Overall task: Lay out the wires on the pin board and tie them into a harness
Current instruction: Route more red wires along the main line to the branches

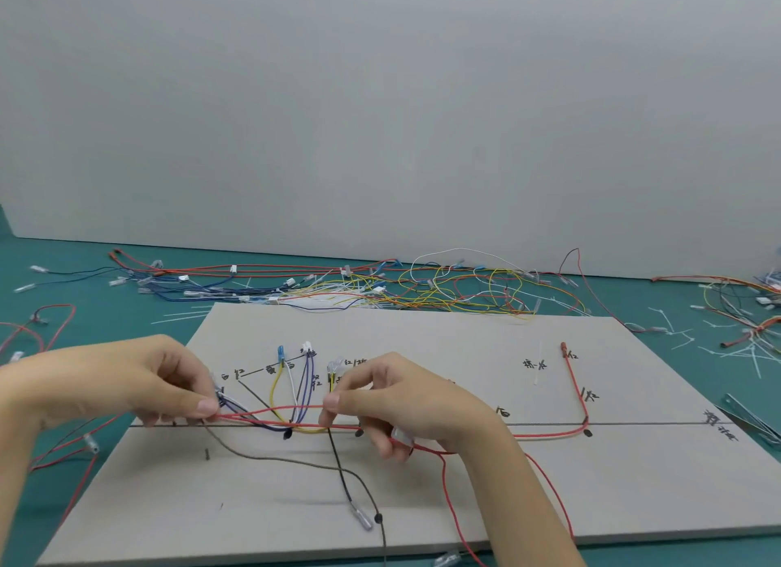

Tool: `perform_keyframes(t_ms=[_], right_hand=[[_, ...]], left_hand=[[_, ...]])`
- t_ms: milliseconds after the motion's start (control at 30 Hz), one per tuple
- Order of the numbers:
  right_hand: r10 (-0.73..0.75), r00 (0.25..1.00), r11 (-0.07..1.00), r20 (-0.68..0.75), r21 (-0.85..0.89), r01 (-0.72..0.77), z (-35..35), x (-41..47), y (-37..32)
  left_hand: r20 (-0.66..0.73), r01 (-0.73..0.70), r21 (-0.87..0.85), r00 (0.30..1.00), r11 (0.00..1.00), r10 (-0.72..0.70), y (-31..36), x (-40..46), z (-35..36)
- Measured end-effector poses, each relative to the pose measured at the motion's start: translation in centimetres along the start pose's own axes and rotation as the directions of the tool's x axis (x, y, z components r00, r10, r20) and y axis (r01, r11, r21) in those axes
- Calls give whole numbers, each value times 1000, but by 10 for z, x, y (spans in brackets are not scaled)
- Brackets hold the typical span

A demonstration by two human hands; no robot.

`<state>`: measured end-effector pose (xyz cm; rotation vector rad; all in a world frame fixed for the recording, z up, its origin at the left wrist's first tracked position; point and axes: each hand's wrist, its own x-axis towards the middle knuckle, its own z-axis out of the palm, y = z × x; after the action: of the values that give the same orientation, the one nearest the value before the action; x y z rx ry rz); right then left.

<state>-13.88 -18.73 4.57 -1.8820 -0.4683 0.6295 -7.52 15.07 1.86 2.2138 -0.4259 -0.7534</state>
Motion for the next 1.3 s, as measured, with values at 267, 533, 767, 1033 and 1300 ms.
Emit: perform_keyframes(t_ms=[267, 533, 767, 1033, 1300], right_hand=[[4, 999, 990, -48, -138, -11, -2, 1, 7], [-12, 1000, 992, -23, -124, 9, -6, 1, 5], [-24, 999, 996, -44, -89, 20, -11, -2, 9], [-10, 994, 998, -109, -65, 3, -14, -2, 9], [16, 988, 995, -152, -96, -31, -13, 1, 11]], left_hand=[[72, 119, 40, 990, 992, -121, -1, -2, 3], [-16, 242, 71, 970, 968, -242, 14, -3, 12], [11, 217, 17, 976, 976, -217, 28, 2, 24], [48, 279, 70, 958, 958, -283, 34, 0, 28], [-61, 277, 191, 961, 942, -271, 40, -4, 30]])
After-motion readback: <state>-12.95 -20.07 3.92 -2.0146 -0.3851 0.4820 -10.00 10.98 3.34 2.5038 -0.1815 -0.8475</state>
